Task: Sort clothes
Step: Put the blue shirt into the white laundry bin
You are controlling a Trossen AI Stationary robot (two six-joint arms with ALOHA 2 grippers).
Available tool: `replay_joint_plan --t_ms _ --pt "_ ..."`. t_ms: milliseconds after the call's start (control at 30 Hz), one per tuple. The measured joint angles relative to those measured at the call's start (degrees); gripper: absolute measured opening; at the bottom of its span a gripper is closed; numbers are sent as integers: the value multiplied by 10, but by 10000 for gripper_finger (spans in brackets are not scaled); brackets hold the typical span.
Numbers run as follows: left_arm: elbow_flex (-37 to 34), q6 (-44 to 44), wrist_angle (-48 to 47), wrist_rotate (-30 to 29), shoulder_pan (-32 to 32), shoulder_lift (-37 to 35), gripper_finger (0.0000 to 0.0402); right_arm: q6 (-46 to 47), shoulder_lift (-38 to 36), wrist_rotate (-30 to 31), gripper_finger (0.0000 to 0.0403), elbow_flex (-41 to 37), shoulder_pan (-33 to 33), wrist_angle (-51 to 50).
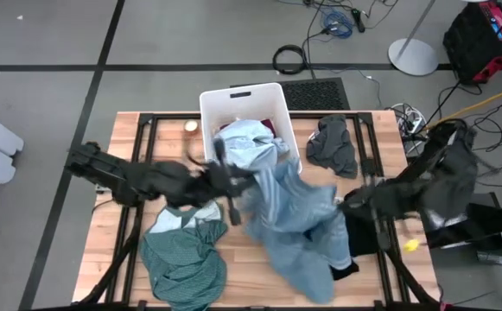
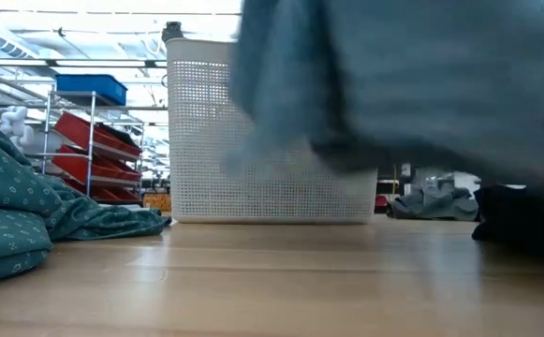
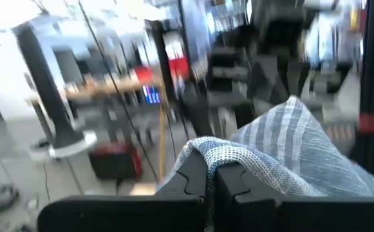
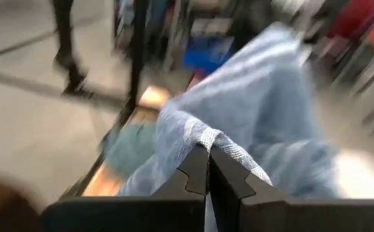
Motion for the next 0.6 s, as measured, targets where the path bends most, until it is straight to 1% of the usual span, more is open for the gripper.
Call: replay_joint_plan --t_ms 67,200,300,433,500,600 --pt "0 17 35 0 1 -16 1 -89 -1 15 0 27 -5 55" --pt "0 48 101 10 18 -39 1 -236 0 12 0 69 -30 141" --pt "0 46 145 58 35 -50 1 -302 0 5 0 99 -57 168" --pt "0 45 210 138 50 -58 0 -326 0 -76 0 137 -93 178" --pt "0 29 224 167 56 -59 0 -312 0 -126 0 147 -105 179" --pt "0 -16 212 221 62 -61 0 -265 0 -176 0 149 -112 170"
